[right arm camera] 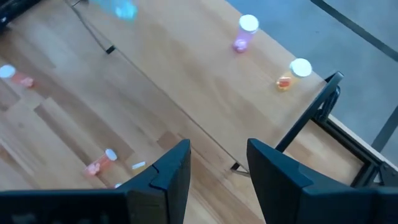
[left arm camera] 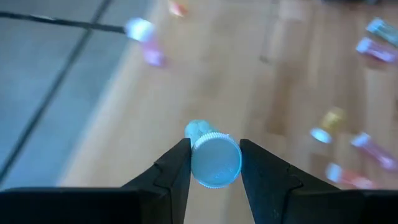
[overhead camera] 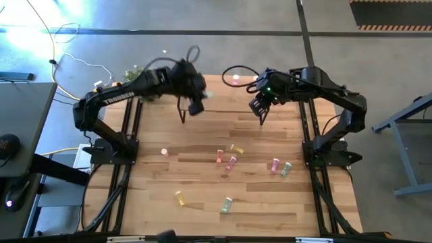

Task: Pick and place medicine bottles onto shelf by color
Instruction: Put the bottom left blue pill bottle on the shelf

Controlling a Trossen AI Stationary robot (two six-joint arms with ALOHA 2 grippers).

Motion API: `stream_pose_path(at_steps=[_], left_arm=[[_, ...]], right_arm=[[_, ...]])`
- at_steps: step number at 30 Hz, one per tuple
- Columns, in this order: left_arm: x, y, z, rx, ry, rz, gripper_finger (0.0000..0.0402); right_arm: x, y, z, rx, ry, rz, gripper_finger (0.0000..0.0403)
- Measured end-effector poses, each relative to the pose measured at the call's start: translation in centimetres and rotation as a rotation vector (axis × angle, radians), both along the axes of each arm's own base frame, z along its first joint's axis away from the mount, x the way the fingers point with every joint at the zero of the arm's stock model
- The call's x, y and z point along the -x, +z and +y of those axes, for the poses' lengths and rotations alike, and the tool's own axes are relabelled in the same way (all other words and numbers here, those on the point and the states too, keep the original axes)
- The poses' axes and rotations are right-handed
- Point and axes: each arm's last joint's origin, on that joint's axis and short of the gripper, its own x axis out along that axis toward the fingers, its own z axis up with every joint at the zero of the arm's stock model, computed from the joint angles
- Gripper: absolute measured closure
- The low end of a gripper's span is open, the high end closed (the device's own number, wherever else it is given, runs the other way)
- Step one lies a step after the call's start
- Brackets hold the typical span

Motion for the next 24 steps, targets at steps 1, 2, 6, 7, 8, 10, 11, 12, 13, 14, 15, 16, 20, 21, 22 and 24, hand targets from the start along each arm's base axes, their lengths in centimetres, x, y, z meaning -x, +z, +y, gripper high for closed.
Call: stream_pose_path(at_steps=[1,2,6,7,8,10,11,12,13,14,15,16,20,21,22,24], left_arm=[[0.4,0.6,0.6,-0.018,0.012,-0.009,0.0284],[0.8,1.1,1.2,-0.037,0.025,-0.017,0.0284],[2.4,3.6,3.1,-0.106,0.082,-0.065,0.0284],[2.7,4.1,3.4,-0.122,0.092,-0.072,0.0284],[3.0,4.6,3.7,-0.139,0.099,-0.078,0.0284],[3.4,5.4,4.3,-0.168,0.109,-0.088,0.0284],[3.5,5.7,4.7,-0.177,0.113,-0.094,0.0284],[3.6,5.9,5.1,-0.180,0.117,-0.095,0.0284],[3.6,6.2,5.4,-0.184,0.117,-0.100,0.0284],[3.5,6.5,5.7,-0.185,0.113,-0.107,0.0284],[3.3,6.8,5.9,-0.186,0.112,-0.113,0.0284],[3.1,7.0,6.2,-0.189,0.111,-0.118,0.0284],[2.3,7.2,6.9,-0.153,0.114,-0.083,0.0284],[2.2,7.1,7.0,-0.140,0.114,-0.070,0.0284],[2.1,7.0,7.0,-0.126,0.112,-0.055,0.0284],[1.8,6.4,7.3,-0.098,0.111,-0.024,0.0284]], right_arm=[[0.0,0.0,-0.1,-0.001,-0.008,-0.001,0.0253],[0.1,0.0,-0.3,-0.001,-0.013,-0.001,0.0253],[0.2,0.0,-0.7,-0.001,-0.032,-0.002,0.0253],[0.2,0.0,-0.8,-0.001,-0.036,-0.002,0.0253],[0.2,0.0,-0.9,-0.001,-0.040,-0.002,0.0253],[0.3,0.0,-1.1,-0.003,-0.050,-0.004,0.0253],[0.3,0.0,-1.2,-0.005,-0.057,-0.006,0.0253],[0.3,0.0,-1.2,-0.006,-0.061,-0.006,0.0253],[0.3,0.0,-1.3,-0.006,-0.063,-0.006,0.0253],[0.3,0.0,-1.4,-0.006,-0.066,-0.006,0.0253],[0.3,0.0,-1.4,-0.006,-0.068,-0.006,0.0253],[0.4,0.0,-1.5,-0.005,-0.070,-0.006,0.0253],[0.4,0.0,-1.6,-0.003,-0.076,-0.006,0.0253],[0.4,0.0,-1.6,-0.002,-0.077,-0.005,0.0253],[0.4,0.0,-1.6,-0.002,-0.077,-0.005,0.0253],[0.4,0.0,-1.6,-0.002,-0.077,-0.005,0.0253]])
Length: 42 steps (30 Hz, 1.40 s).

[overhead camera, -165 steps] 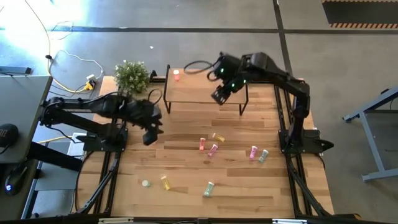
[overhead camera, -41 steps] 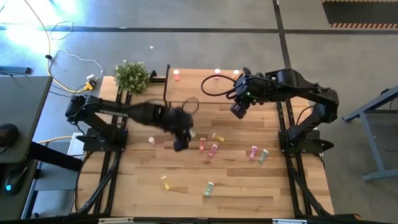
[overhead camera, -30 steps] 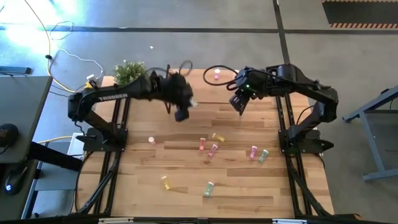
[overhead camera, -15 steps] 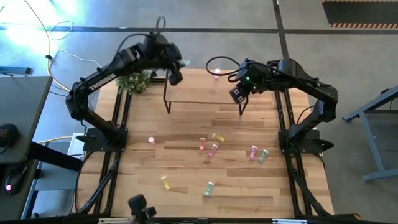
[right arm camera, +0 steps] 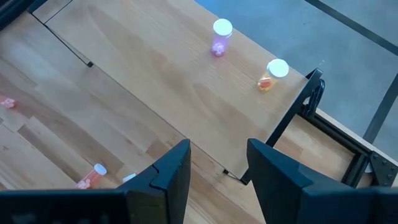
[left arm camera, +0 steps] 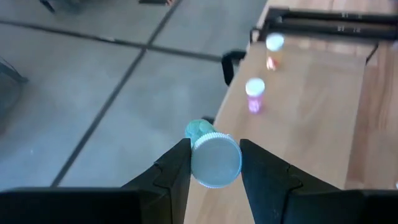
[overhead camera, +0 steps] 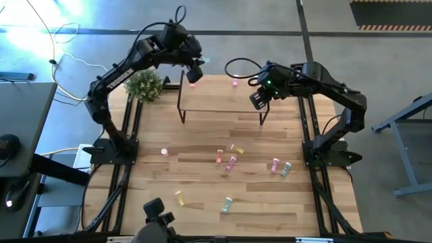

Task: Pick and place medicine bottles onto shelf by color
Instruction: Put the bottom left blue pill bottle on the shelf

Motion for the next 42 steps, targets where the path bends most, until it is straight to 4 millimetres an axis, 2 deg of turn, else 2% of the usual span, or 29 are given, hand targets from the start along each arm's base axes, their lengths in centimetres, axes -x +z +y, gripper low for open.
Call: stream_pose_path(at_steps=[11,21,35,42], left_arm=[[-2.7,-4.0,0.7,0.192,-0.049,0.078,0.0284],[-5.2,-7.2,1.3,0.258,-0.062,0.152,0.0284],[-6.6,-10.4,2.8,0.292,-0.002,0.227,0.0284],[-6.4,-10.7,3.3,0.296,0.015,0.235,0.0284]], right_arm=[[0.0,0.0,0.0,-0.007,-0.015,-0.008,0.0253],[0.0,0.0,0.0,-0.008,-0.015,-0.008,0.0253],[0.0,0.0,0.0,-0.008,-0.014,-0.008,0.0253],[0.0,0.0,0.0,-0.009,-0.014,-0.004,0.0253]])
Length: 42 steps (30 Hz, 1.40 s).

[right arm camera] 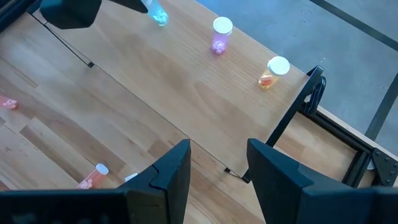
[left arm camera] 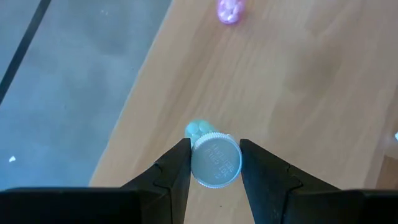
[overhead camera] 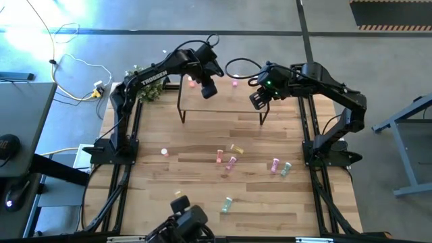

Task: Pick and place medicine bottles onto shelf by color
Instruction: Put the bottom left blue pill bottle on the shelf

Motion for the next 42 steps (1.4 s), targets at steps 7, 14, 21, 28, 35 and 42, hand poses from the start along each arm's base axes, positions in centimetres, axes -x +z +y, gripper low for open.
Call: stream_pose_path(at_steps=[7,14,21,28,35,42], left_arm=[[0.37,-0.13,0.08,0.018,0.007,0.020,0.0284],[0.37,-0.13,0.08,0.015,0.001,0.023,0.0284],[0.37,-0.13,0.08,0.014,0.001,0.023,0.0284],[0.37,-0.12,0.08,0.014,0.001,0.023,0.0284],[0.35,-0.12,0.07,0.014,0.000,0.022,0.0280],[0.36,-0.15,0.07,0.014,0.000,0.023,0.0259]], right_arm=[[0.00,0.00,0.00,0.001,0.003,0.002,0.0253],[0.00,0.00,0.00,0.001,0.003,0.002,0.0253],[-0.01,-0.01,0.00,0.001,0.003,0.002,0.0253],[-0.01,-0.01,0.00,0.001,0.003,0.002,0.0253],[-0.01,-0.01,0.00,0.001,0.003,0.002,0.0253],[-0.01,-0.01,0.00,0.001,0.003,0.002,0.0253]])
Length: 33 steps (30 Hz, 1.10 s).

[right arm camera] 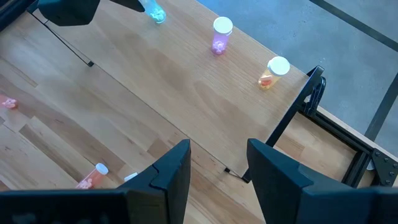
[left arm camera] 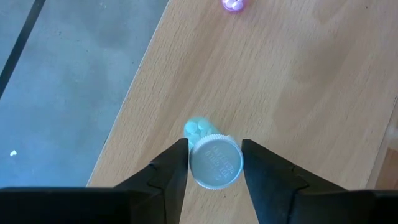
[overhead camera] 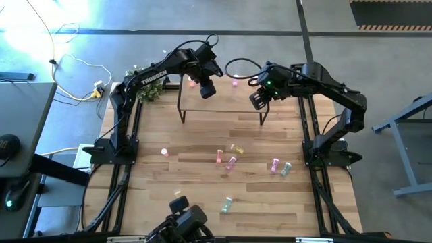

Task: Pick and place medicine bottles onto shelf by color
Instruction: Put the bottom left blue pill bottle on the shelf

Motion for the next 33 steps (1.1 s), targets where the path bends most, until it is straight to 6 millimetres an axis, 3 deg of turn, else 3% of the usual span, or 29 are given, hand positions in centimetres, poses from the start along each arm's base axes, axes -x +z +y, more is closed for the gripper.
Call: stream_pose_path(at_steps=[33], left_arm=[[-0.21,0.22,0.35,-0.059,0.021,-0.010,0.0259]], right_arm=[[0.00,0.00,0.00,0.000,0.000,0.001,0.0253]])
